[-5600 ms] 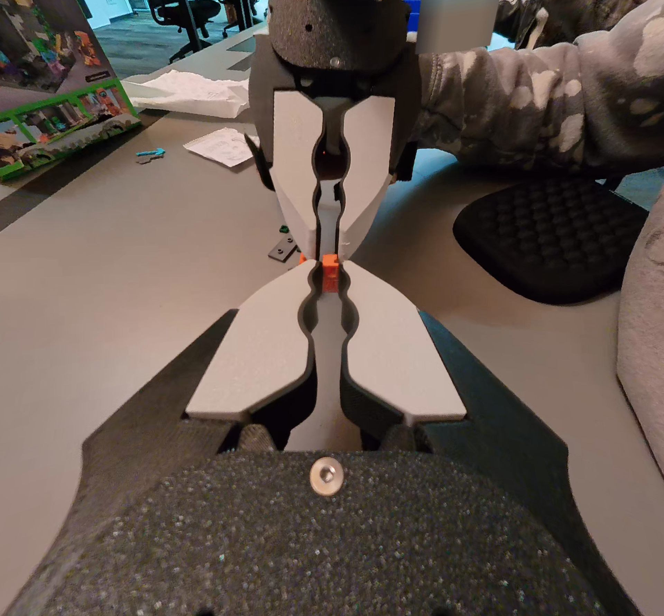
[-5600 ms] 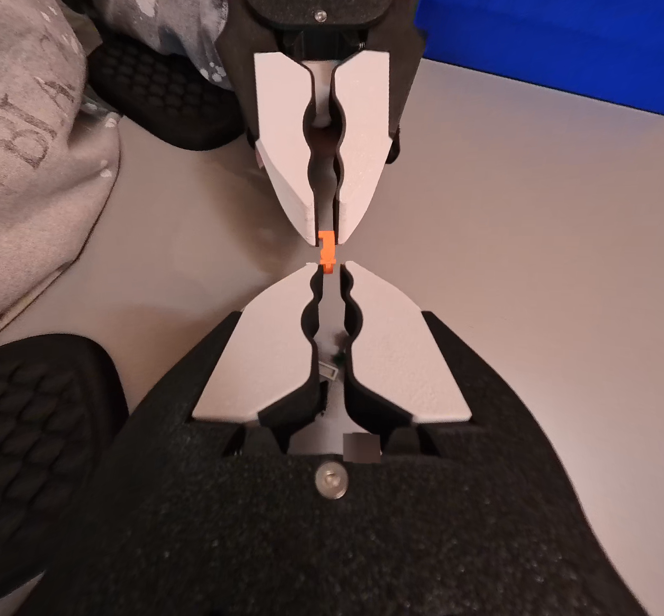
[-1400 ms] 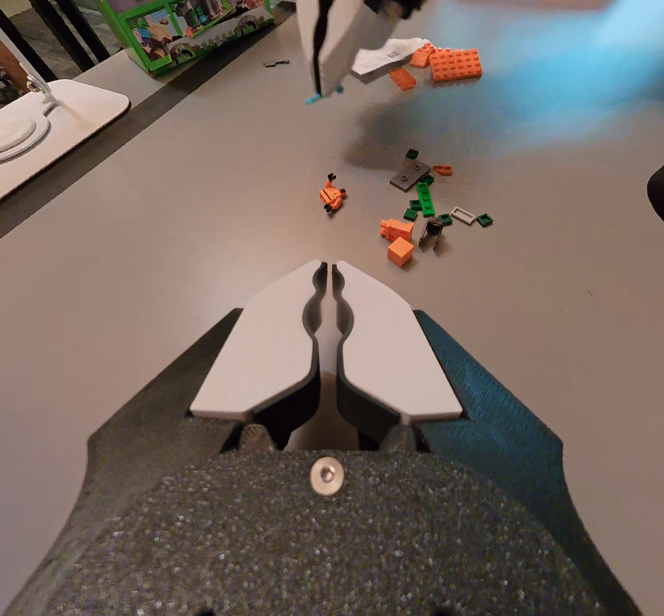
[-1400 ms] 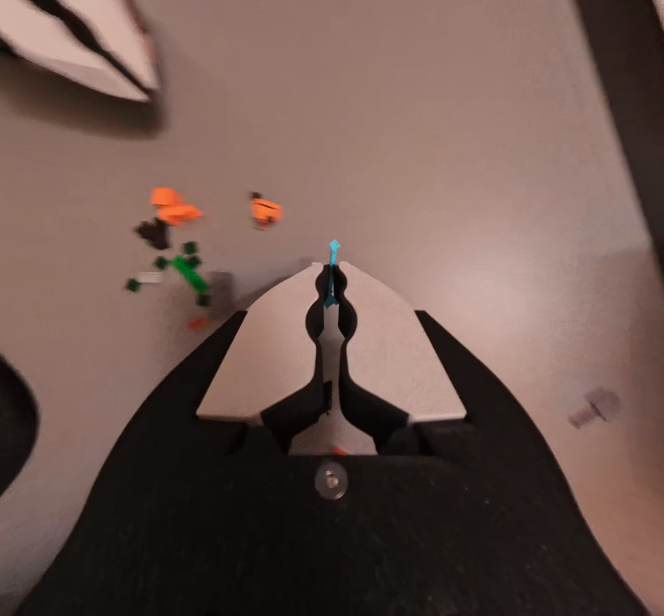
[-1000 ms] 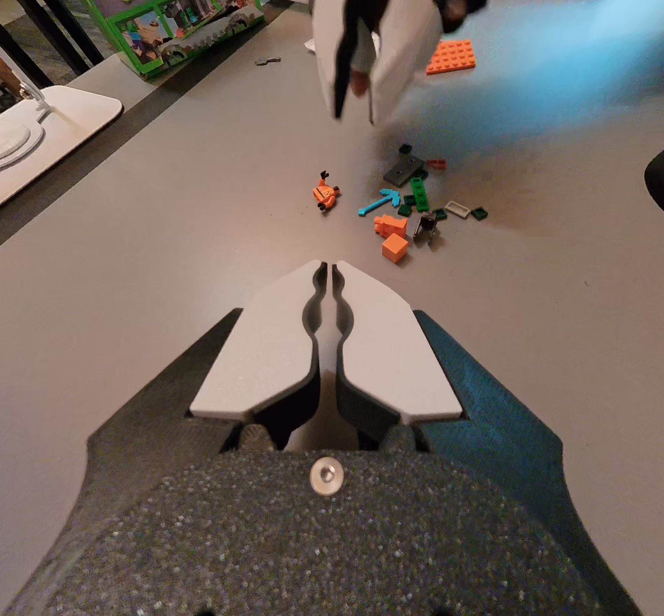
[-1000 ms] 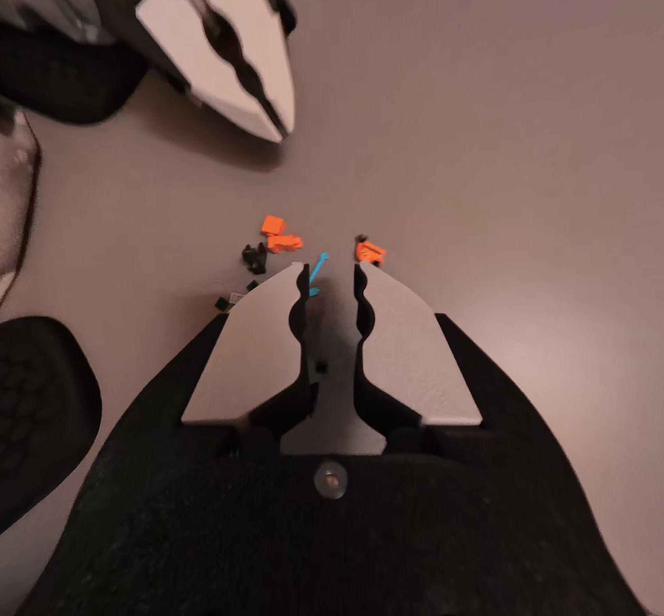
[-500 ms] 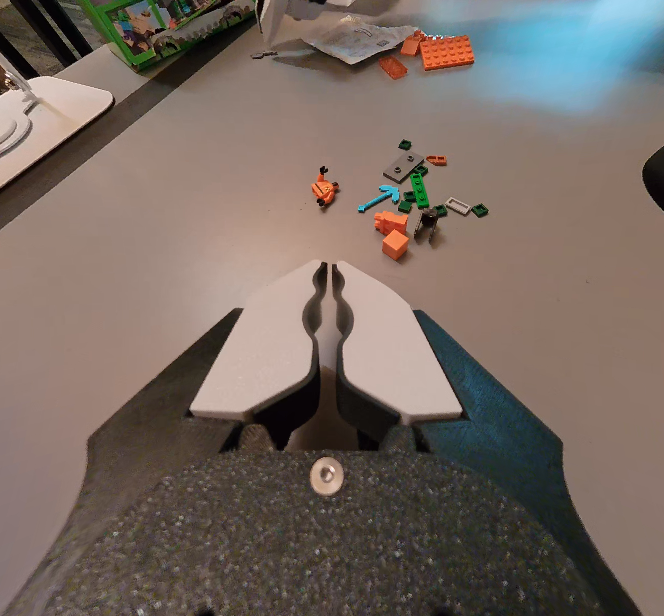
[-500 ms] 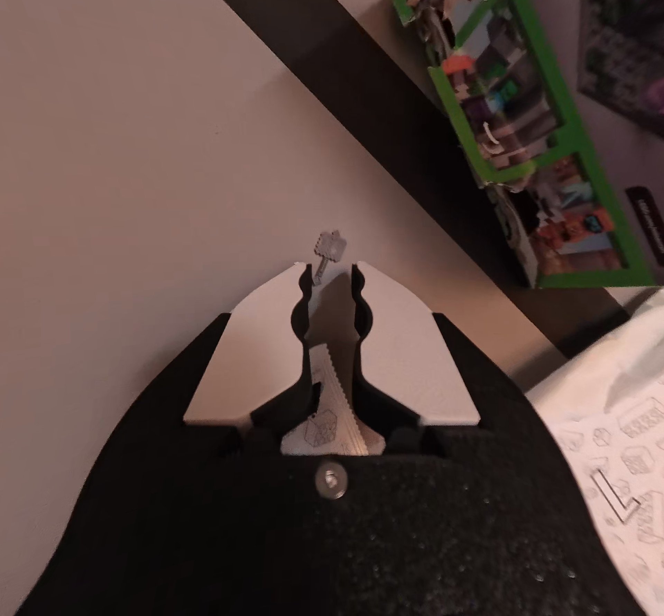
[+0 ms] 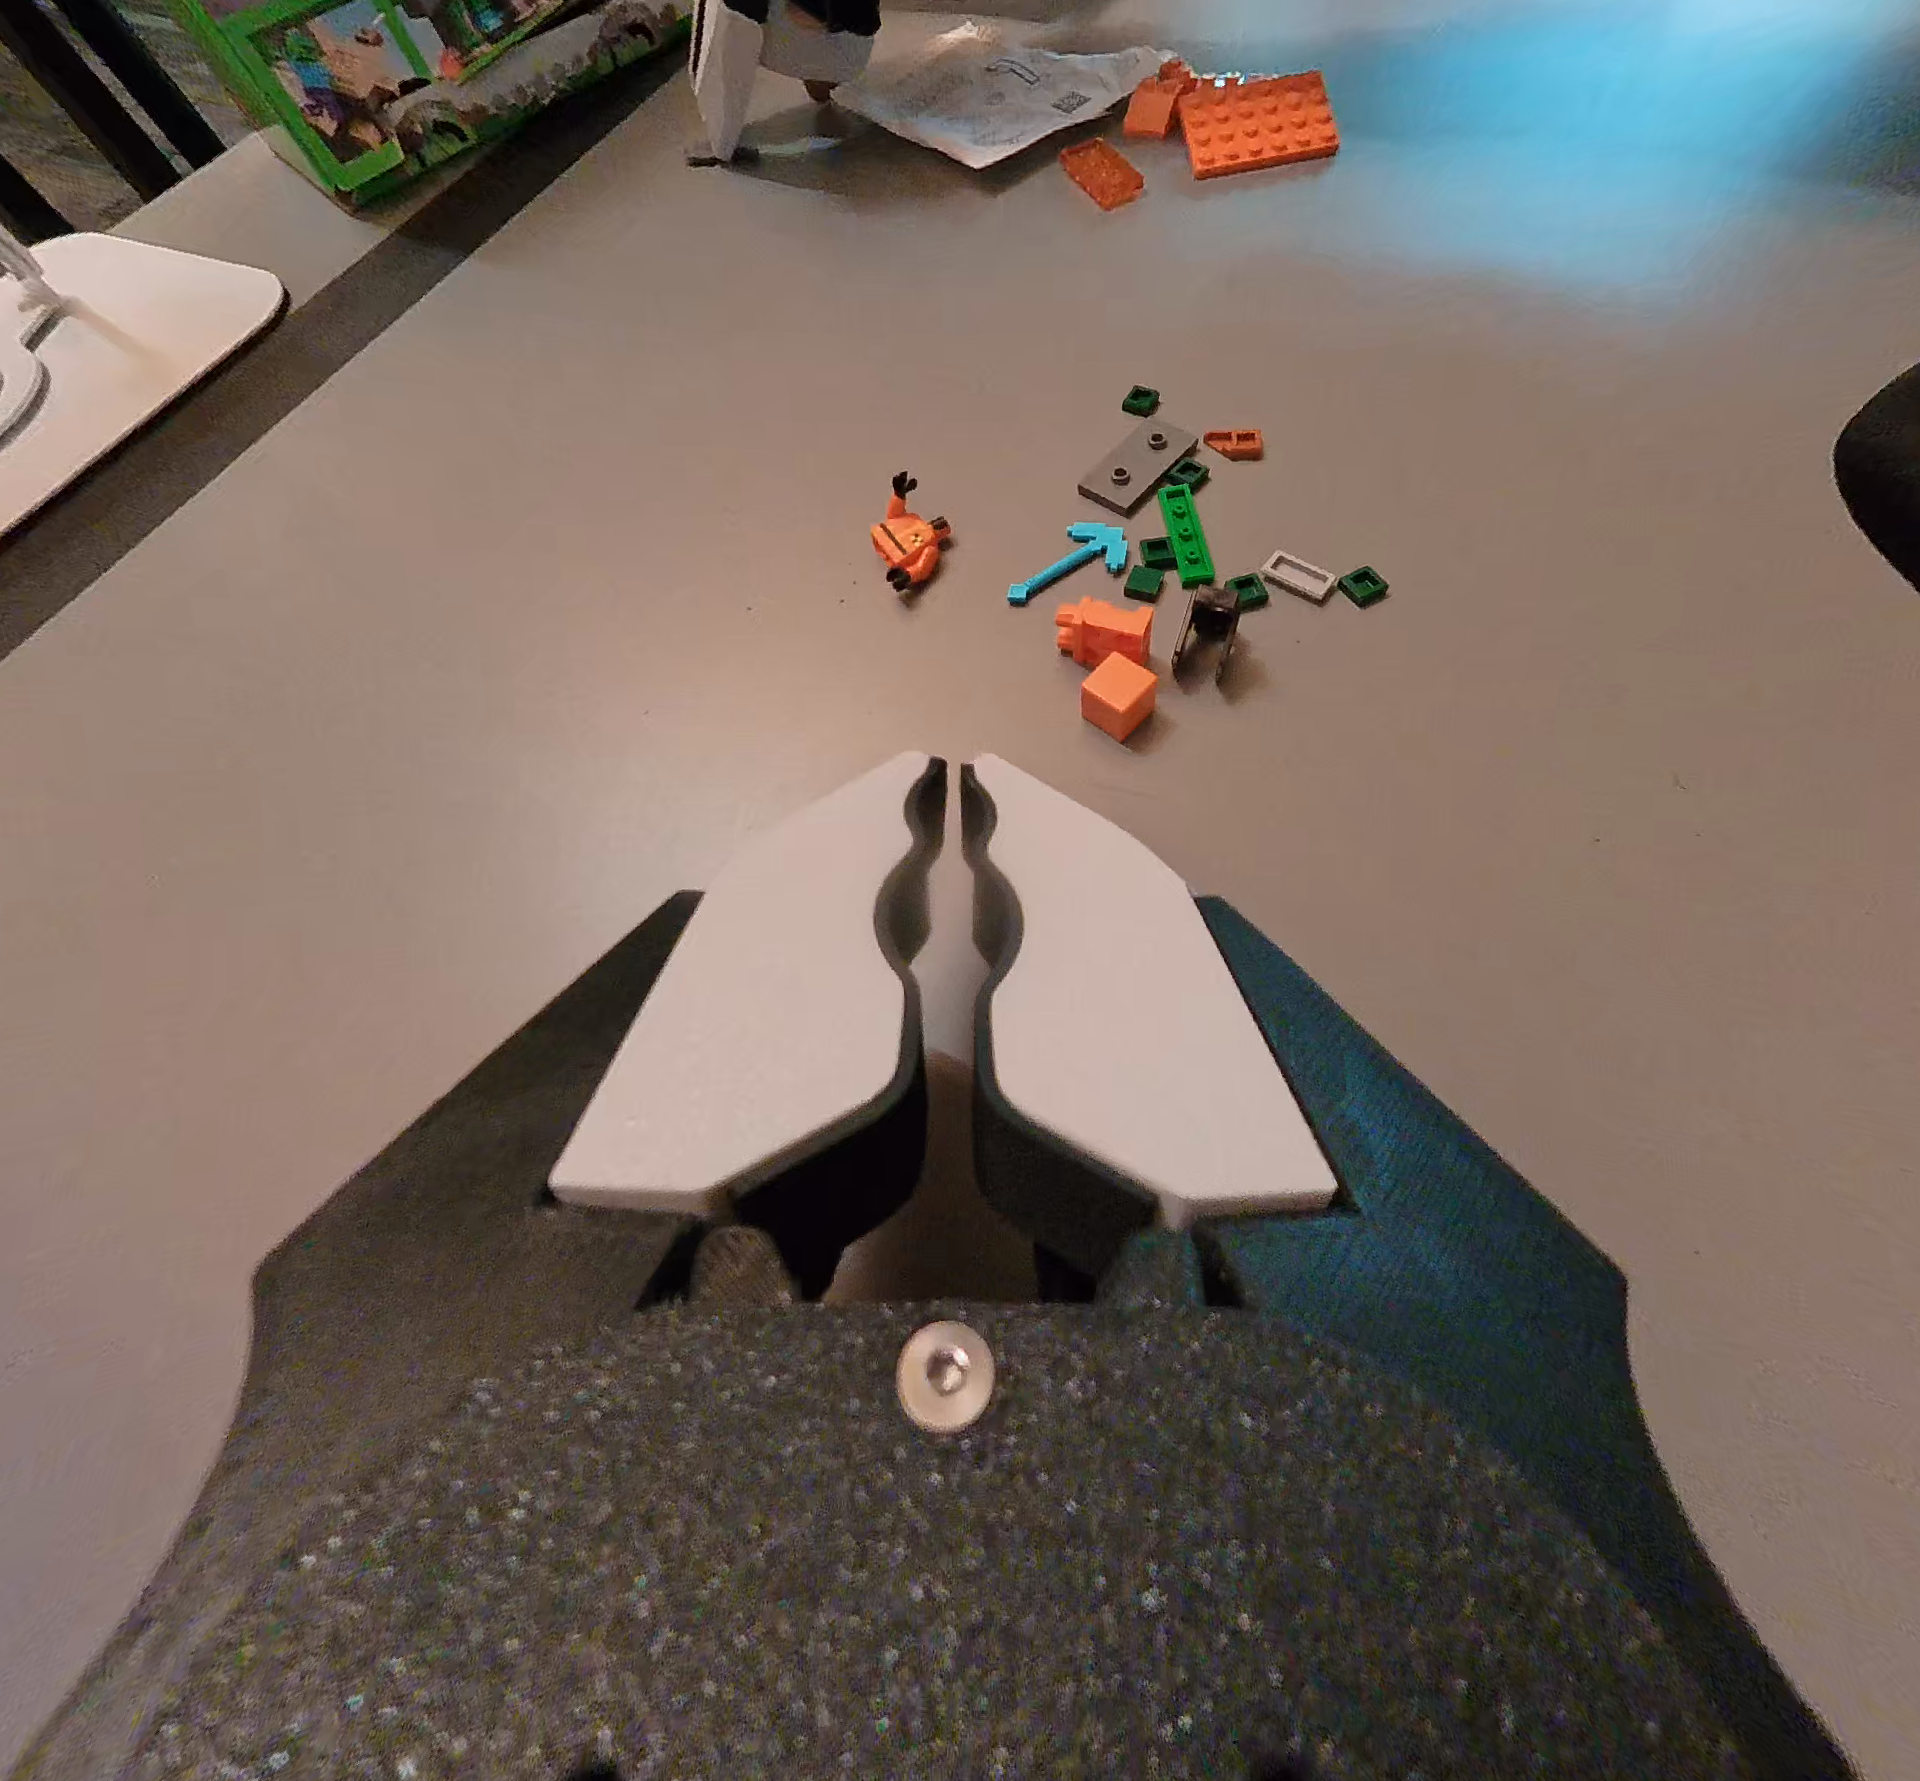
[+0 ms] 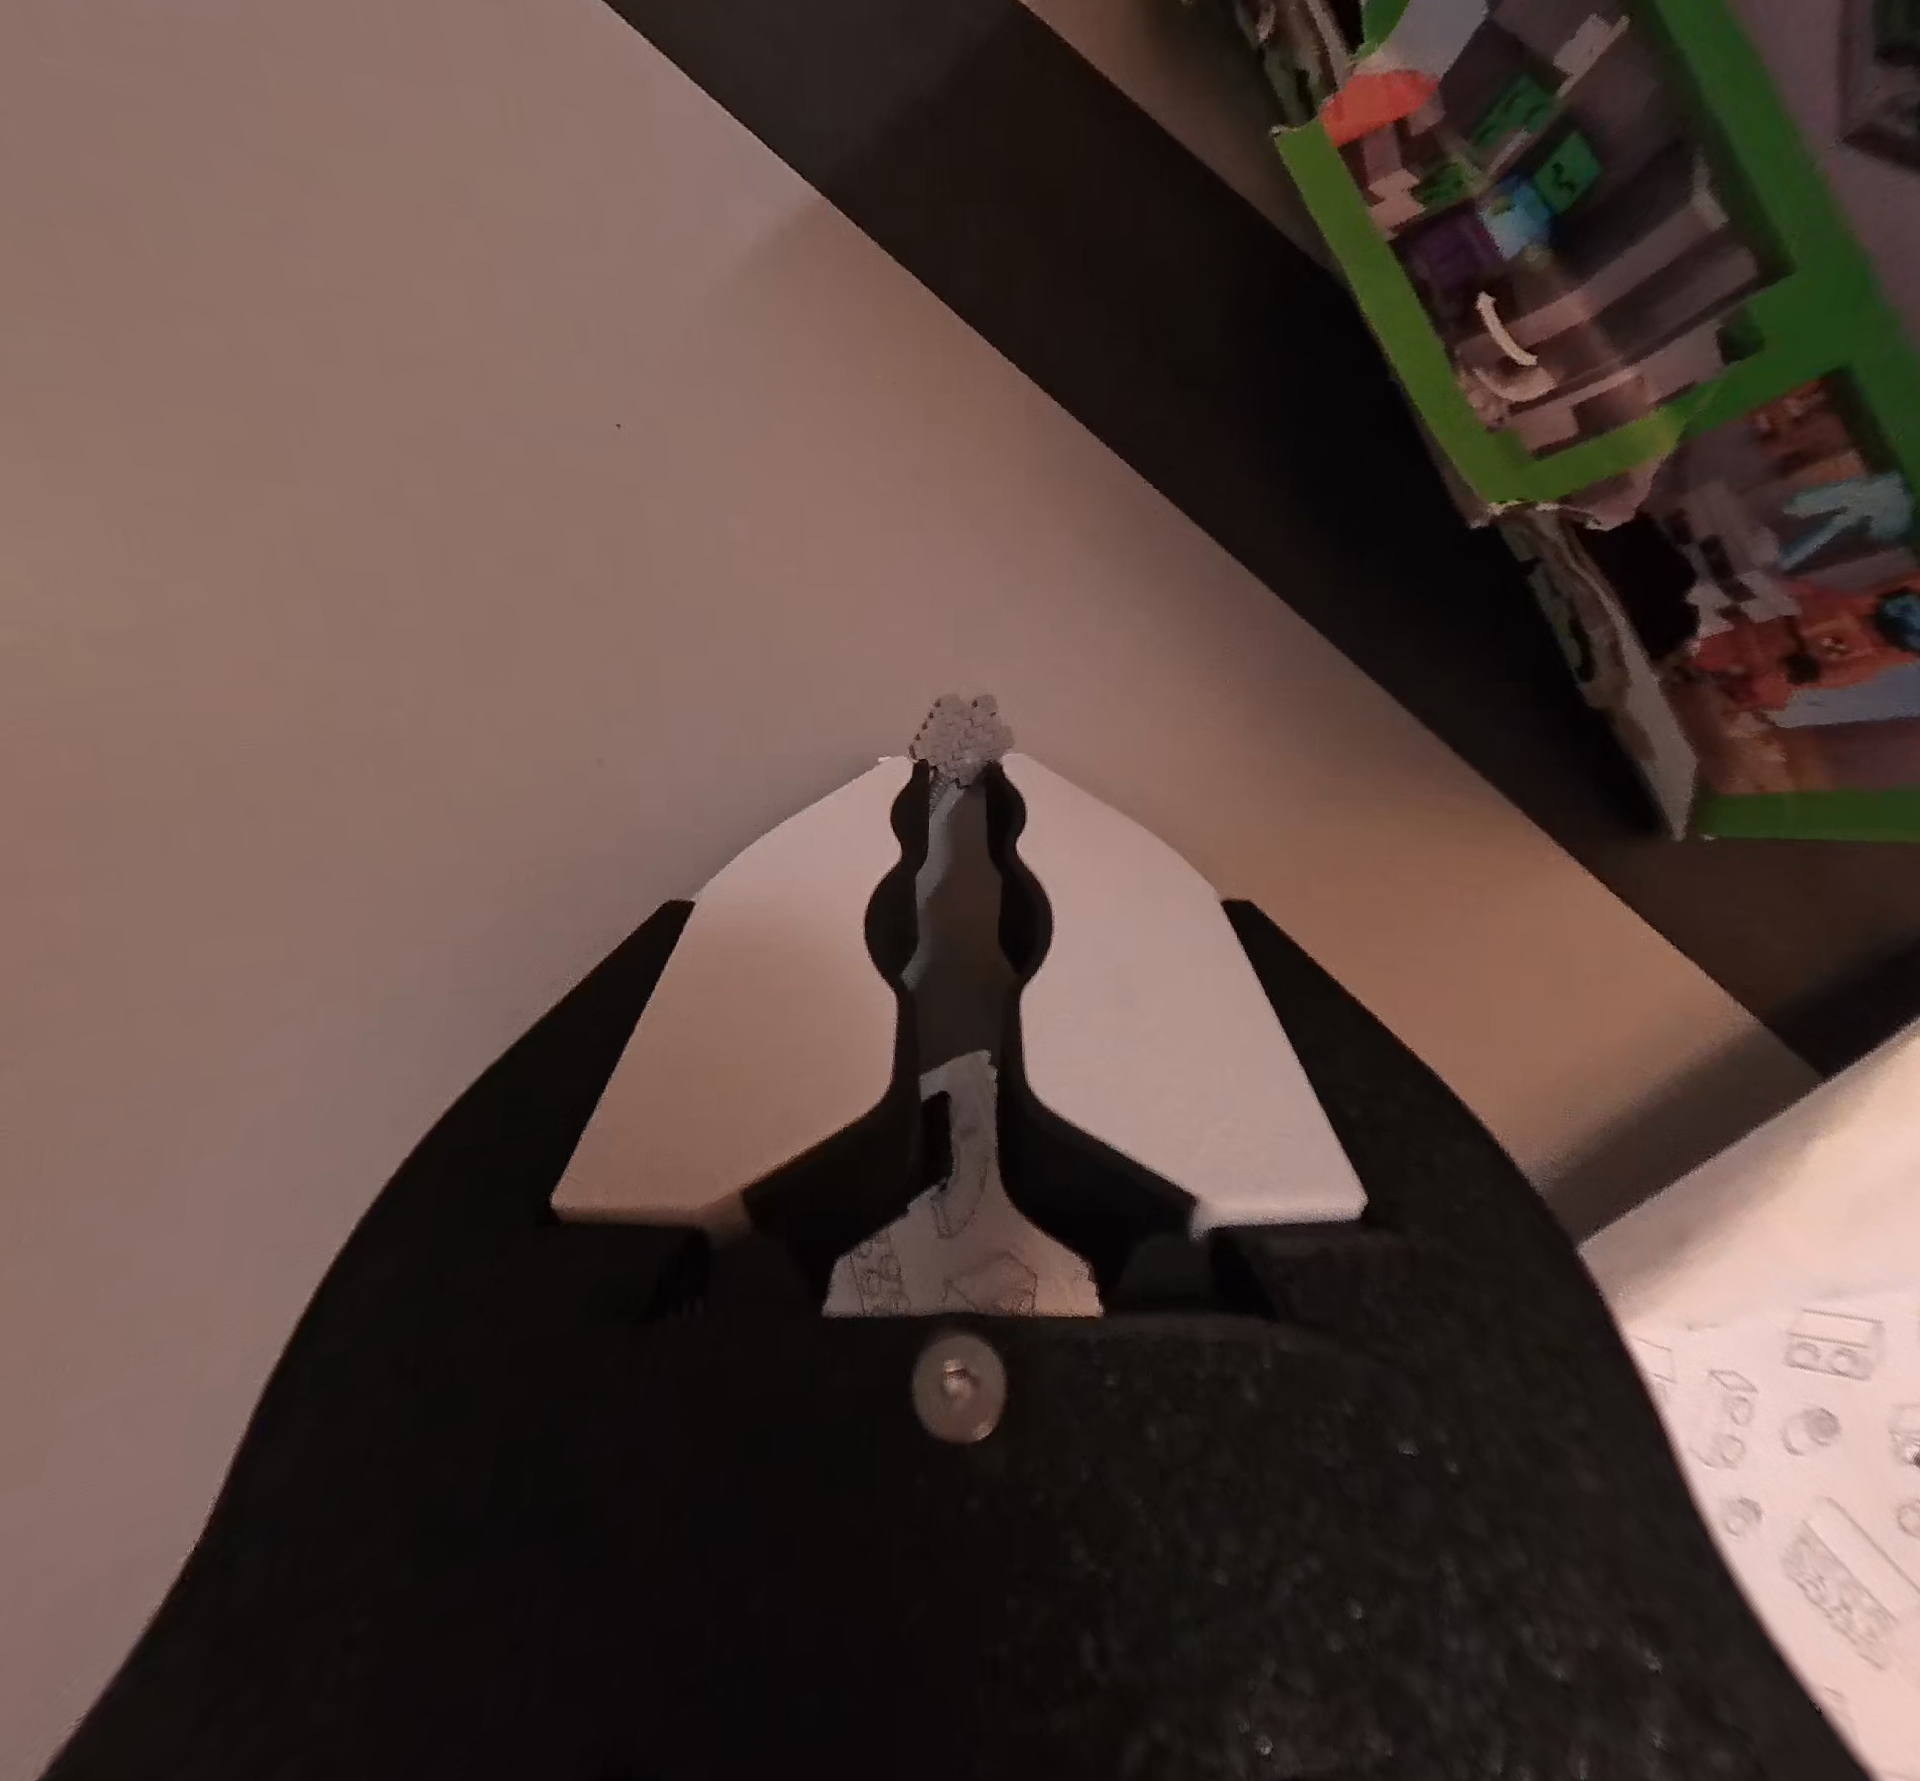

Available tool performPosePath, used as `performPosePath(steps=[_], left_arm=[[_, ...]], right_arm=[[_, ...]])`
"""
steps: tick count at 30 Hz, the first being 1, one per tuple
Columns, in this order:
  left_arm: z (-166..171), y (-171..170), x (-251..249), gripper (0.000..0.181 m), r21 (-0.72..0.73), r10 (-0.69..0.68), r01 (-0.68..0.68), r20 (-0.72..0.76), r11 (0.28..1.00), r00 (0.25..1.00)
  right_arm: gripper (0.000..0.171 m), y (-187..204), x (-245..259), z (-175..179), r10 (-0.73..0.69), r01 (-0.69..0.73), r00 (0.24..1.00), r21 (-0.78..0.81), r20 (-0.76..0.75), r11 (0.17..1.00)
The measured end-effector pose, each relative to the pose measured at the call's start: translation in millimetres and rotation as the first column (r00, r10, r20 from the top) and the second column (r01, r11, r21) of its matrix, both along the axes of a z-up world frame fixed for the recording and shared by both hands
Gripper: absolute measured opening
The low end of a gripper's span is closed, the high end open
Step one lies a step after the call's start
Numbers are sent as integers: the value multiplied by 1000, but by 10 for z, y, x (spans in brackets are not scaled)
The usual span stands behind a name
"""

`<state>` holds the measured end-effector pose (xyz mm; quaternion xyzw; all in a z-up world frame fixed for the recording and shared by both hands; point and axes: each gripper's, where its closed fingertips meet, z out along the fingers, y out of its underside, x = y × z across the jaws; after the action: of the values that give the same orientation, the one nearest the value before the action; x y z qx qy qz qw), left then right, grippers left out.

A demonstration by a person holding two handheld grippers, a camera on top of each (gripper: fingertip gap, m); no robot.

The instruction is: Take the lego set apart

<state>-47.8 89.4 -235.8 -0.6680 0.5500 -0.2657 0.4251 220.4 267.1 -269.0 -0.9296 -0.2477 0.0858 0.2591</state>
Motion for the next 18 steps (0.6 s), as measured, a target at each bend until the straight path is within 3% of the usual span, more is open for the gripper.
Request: performPosePath(steps=[5, 9, 14, 18], left_arm=[[-3, -10, 0, 2, 10, -2, 2, -6, 1000, 1000], [-14, -15, 7, 2, 9, -7, 7, -12, 1000, 1000], [-33, -41, 22, 2, 24, -18, 19, -28, 1000, 999], [-41, -44, 16, 2, 32, -15, 16, -36, 999, 999]], right_arm=[[0, -121, -178, 122, 49, -48, 996, 9, -71, 999], [0, -327, -362, 182, 148, -149, 989, 42, 30, 988], [0, -224, -263, 243, 100, -112, 990, 123, 96, 986], [14, -92, -122, 160, 64, -70, 996, 97, 63, 993]])
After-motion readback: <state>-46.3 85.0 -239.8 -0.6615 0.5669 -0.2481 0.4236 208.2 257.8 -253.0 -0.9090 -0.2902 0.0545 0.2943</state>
